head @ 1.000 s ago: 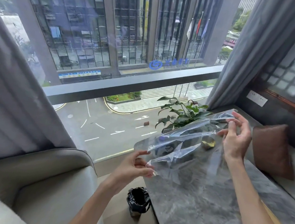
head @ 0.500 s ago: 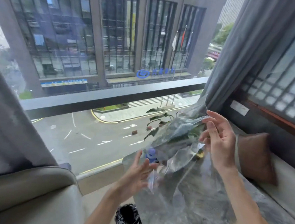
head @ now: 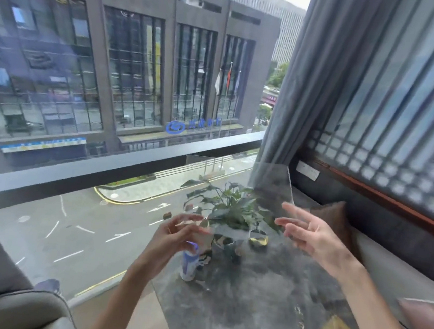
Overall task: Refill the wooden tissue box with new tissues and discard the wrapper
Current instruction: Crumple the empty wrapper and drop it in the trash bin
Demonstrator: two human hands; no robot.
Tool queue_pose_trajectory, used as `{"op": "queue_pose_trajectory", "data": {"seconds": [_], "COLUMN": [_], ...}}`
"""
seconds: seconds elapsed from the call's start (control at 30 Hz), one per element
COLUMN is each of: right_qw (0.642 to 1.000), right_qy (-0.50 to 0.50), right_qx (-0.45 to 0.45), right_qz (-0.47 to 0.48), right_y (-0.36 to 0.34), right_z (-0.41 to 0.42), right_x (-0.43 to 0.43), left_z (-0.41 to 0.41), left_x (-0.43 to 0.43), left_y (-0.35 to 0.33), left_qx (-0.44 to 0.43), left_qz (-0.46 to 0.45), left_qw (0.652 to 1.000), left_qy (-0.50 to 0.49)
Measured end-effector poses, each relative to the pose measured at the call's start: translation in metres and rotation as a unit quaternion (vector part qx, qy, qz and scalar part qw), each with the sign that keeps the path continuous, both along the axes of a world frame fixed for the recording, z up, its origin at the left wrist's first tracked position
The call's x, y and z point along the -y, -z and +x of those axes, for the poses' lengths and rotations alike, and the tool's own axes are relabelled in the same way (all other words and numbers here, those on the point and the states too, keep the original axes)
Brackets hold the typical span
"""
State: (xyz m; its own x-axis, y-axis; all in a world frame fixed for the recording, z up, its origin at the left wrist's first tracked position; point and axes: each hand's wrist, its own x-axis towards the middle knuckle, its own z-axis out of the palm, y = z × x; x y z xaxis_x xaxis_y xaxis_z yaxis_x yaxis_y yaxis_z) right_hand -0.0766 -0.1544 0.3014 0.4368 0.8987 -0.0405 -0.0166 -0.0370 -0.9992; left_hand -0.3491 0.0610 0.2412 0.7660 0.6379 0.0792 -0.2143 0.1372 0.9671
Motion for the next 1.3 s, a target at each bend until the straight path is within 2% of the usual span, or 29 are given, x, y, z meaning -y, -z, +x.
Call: {"op": "queue_pose_trajectory", "data": {"seconds": [0.1, 0.17, 0.23, 0.33, 0.47, 0.6, 0.7, 0.77, 0.83, 0.9, 1.0, 1.07, 1.17, 1.23, 1.3], "right_qw": [0.996, 0.995, 0.995, 0.990, 0.985, 0.986, 0.957, 0.939, 0.945, 0.964, 0.957, 0.939, 0.891, 0.846, 0.809], "right_qy": [-0.079, -0.100, -0.090, -0.094, -0.120, -0.137, -0.206, -0.260, -0.282, -0.264, -0.243, -0.273, -0.371, -0.418, -0.422], "right_qx": [-0.045, 0.007, 0.038, 0.023, 0.029, -0.087, -0.203, -0.226, -0.163, -0.022, 0.153, 0.199, 0.252, 0.327, 0.407], "right_qz": [0.008, -0.009, 0.024, 0.104, 0.123, 0.046, 0.012, 0.017, 0.005, 0.002, 0.029, 0.066, 0.072, 0.052, 0.047], "right_y": [0.001, -0.005, -0.010, -0.023, -0.036, -0.032, -0.026, -0.025, -0.030, -0.042, -0.078, -0.108, -0.152, -0.172, -0.190], "right_z": [-0.008, -0.020, -0.030, -0.045, -0.062, -0.073, -0.067, -0.066, -0.075, -0.091, -0.113, -0.128, -0.162, -0.197, -0.227], "right_x": [-0.007, -0.018, -0.031, -0.046, -0.067, -0.087, -0.095, -0.106, -0.122, -0.140, -0.159, -0.167, -0.180, -0.190, -0.197], "left_z": [-0.020, -0.037, -0.055, -0.081, -0.104, -0.118, -0.136, -0.152, -0.166, -0.185, -0.229, -0.258, -0.261, -0.234, -0.202], "left_x": [-0.012, -0.017, -0.023, -0.030, -0.028, -0.032, -0.044, -0.047, -0.045, -0.042, -0.033, -0.026, -0.018, -0.010, -0.005], "left_y": [-0.012, -0.021, -0.027, -0.036, -0.047, -0.049, -0.046, -0.048, -0.051, -0.051, -0.046, -0.048, -0.068, -0.093, -0.109], "left_qx": [-0.005, 0.010, 0.040, 0.095, 0.126, 0.172, 0.168, 0.160, 0.144, 0.135, 0.126, 0.087, -0.022, -0.090, -0.127], "left_qz": [0.019, 0.013, 0.012, 0.018, 0.046, 0.123, 0.166, 0.157, 0.155, 0.130, 0.030, 0.012, 0.094, 0.153, 0.184], "left_qw": [1.000, 1.000, 0.997, 0.994, 0.991, 0.977, 0.970, 0.971, 0.973, 0.980, 0.990, 0.995, 0.994, 0.984, 0.975], "left_qy": [-0.005, 0.017, 0.061, 0.042, -0.001, -0.021, -0.062, -0.083, -0.095, -0.069, 0.054, 0.051, -0.052, -0.031, -0.020]}}
